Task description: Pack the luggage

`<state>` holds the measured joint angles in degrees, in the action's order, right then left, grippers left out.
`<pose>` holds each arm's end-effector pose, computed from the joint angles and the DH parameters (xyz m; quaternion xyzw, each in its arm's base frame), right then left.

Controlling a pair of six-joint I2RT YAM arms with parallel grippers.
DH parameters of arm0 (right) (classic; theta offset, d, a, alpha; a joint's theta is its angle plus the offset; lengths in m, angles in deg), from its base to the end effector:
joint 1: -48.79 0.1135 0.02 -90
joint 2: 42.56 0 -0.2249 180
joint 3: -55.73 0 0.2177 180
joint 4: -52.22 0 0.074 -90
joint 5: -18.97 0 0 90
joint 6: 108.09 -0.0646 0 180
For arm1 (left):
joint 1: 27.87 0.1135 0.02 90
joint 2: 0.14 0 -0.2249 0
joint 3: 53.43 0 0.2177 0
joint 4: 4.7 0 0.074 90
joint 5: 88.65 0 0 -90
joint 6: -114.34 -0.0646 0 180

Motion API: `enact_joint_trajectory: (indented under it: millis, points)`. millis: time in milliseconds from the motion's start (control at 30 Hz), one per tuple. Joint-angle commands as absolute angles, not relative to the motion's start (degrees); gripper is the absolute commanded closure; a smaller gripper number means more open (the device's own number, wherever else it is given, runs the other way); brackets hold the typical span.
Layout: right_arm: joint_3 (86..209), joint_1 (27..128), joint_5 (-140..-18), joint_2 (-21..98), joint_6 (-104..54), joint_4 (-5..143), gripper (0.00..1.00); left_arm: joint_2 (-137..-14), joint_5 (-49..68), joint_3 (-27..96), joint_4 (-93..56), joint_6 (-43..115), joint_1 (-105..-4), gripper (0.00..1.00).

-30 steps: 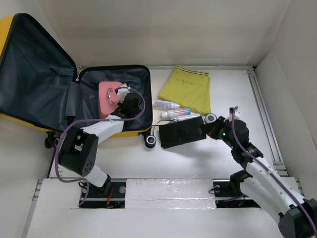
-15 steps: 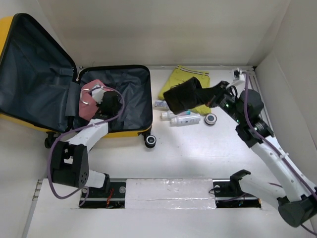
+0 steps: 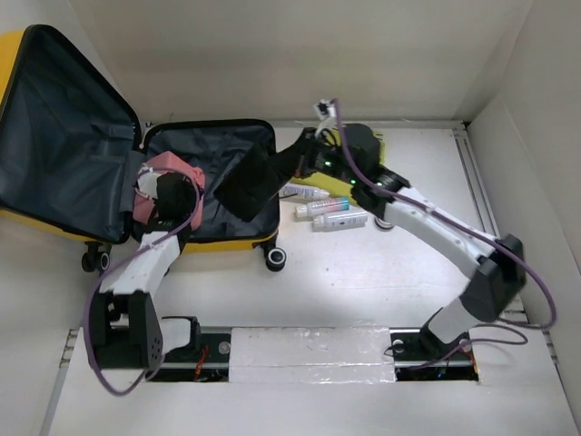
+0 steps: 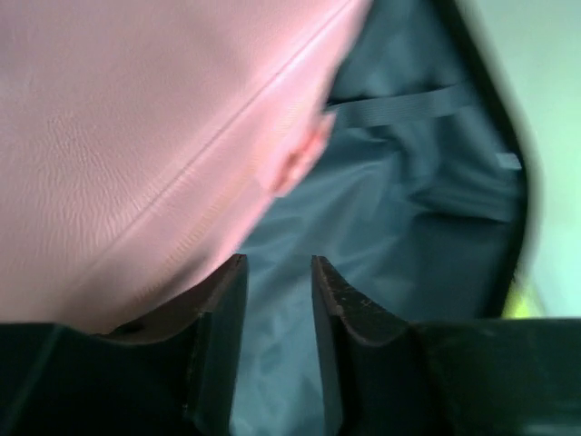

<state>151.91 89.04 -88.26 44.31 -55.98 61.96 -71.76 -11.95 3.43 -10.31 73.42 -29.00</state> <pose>0.2611 0.2461 0.3723 -0.1200 0.6994 0.5215 0.4737 0.2881 0.0092 0.2238 -0.3918 0.7183 -0.1545 0.5539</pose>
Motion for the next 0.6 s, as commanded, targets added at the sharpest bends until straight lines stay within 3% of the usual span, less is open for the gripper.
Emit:
enact_joint_trajectory:
  millis: [0, 233, 267, 300, 367, 400, 467, 567]
  points:
    - [158.8, 89.9, -89.3, 52.9, -55.4, 57.7, 1.00, -61.0, -9.5, 2.9, -8.6, 74.0, -29.9, 0.69]
    - [186.1, 89.4, -83.9, 80.9, -53.5, 68.4, 1.00, -50.9, -5.0, 4.0, -9.8, 70.4, -29.9, 0.64]
    - [193.2, 89.4, -83.3, 83.6, -53.5, 68.4, 0.96, -50.9, -4.5, 4.1, -9.8, 70.4, -29.9, 0.64]
    - [198.1, 88.9, -82.5, 89.5, -53.5, 69.3, 0.67, -50.9, -3.8, 4.7, -9.8, 70.4, -29.9, 0.64]
    - [213.7, 88.9, -81.0, 95.5, -52.9, 76.5, 0.38, -51.7, 0.3, 5.9, -9.0, 68.6, -29.9, 0.62]
    - [217.2, 88.9, -81.0, 97.6, -52.9, 78.7, 0.18, -52.6, 1.8, 5.9, -9.0, 68.0, -29.9, 0.62]
    - [217.9, 88.3, -82.2, 97.1, -51.6, 79.3, 0.12, -55.2, 4.5, 6.8, -8.5, 66.9, -29.9, 0.60]
    - [199.3, 88.3, -79.0, 83.2, -48.1, 68.0, 0.05, -56.8, 0.5, 6.8, -6.1, 65.2, -34.5, 0.60]
